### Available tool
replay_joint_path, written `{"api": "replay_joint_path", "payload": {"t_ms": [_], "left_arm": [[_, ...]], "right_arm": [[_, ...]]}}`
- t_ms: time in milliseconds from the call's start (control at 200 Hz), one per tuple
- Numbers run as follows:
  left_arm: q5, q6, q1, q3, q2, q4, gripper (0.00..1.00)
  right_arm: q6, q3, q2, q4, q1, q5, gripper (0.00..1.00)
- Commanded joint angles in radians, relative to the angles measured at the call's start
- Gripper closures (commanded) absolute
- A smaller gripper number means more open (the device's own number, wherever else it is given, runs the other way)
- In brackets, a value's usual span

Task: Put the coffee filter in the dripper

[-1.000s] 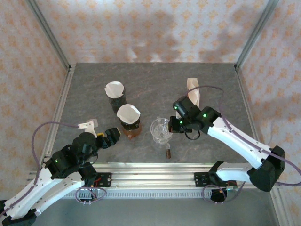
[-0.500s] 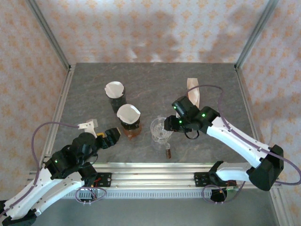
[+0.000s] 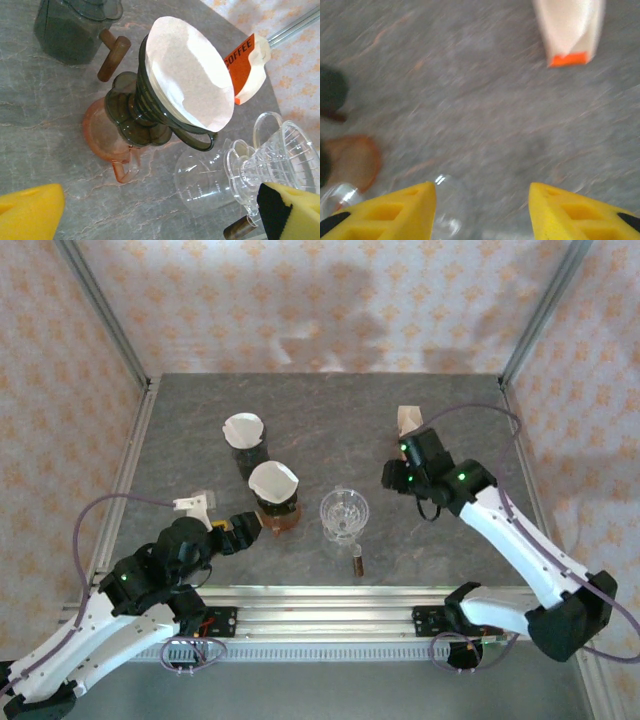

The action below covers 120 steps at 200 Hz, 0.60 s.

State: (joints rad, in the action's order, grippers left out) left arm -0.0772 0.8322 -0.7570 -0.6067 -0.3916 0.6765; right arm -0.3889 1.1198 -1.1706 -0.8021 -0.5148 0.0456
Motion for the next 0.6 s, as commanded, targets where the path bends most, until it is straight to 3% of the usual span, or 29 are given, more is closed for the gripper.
{"api": "replay_joint_path", "payload": {"t_ms": [0, 150, 596], "left_arm": [[0.011, -0.006, 0.008, 0.004, 0.012, -0.035, 0.00], [0.011, -0.014, 0.007, -0.004, 0.011, -0.010, 0.00], [-0.012, -0.031, 0.007, 0.005, -0.027, -0.020, 0.00]], "right_arm": [[0.113, 0.023, -0.138, 0.112, 0.118, -0.100, 0.58], [0.171, 0.130, -0.324, 0.161, 0.190, -0.133, 0.65], [0.153, 0.344, -0.609, 0.245, 0.285, -0.030, 0.62]]}}
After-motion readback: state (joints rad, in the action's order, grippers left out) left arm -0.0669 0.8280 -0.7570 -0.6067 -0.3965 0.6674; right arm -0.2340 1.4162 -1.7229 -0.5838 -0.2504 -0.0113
